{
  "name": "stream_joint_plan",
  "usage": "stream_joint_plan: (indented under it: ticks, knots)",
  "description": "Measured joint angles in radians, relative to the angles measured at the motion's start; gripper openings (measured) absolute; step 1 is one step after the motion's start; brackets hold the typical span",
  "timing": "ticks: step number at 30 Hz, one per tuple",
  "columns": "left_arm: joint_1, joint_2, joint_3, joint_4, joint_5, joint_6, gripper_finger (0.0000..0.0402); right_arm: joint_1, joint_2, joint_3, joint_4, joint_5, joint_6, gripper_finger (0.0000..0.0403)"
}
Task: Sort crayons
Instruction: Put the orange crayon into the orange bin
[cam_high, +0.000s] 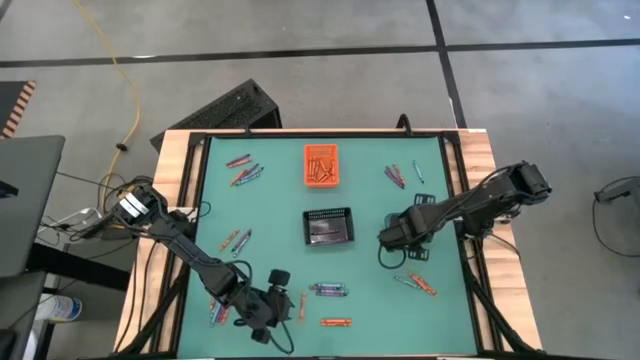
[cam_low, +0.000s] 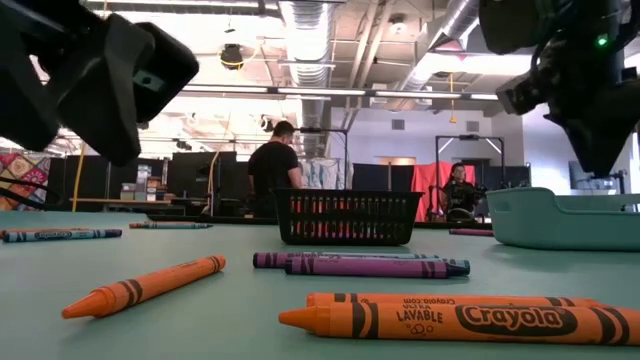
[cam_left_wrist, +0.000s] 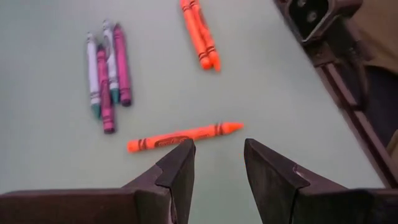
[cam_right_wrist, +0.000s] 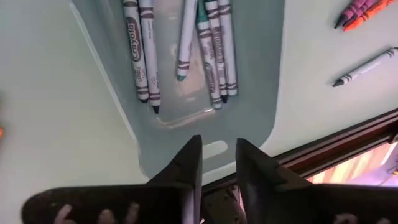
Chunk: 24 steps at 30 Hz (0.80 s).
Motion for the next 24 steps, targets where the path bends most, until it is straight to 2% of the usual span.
stream_joint_plan:
  ticks: [5,8,10,16,20,24]
  knots:
    - [0.0,-0.018,0.0,-0.13,-0.004,-0.093,0.013,0.022,-0.004,0.056,-0.062,-0.021,0.128,0.0102]
    - [0.0,-0.057,0.0,-0.215,-0.027,-0.161,0.013,0.084,-0.022,0.088,-0.044,-0.032,0.251,0.0102]
    - [0.0,-0.086,0.0,-0.262,-0.042,-0.191,0.013,0.144,-0.034,0.093,0.001,-0.002,0.347,0.0102]
    - [-0.004,-0.191,0.0,-0.486,-0.157,-0.314,0.013,0.318,-0.023,0.089,0.228,0.264,0.582,0.0102]
    - [0.013,-0.244,0.0,-0.701,-0.236,-0.515,0.013,0.413,0.006,0.089,0.422,0.411,0.582,0.0102]
    - [0.031,-0.255,0.0,-0.816,-0.195,-0.646,0.013,0.487,0.051,0.089,0.599,0.53,0.486,0.0102]
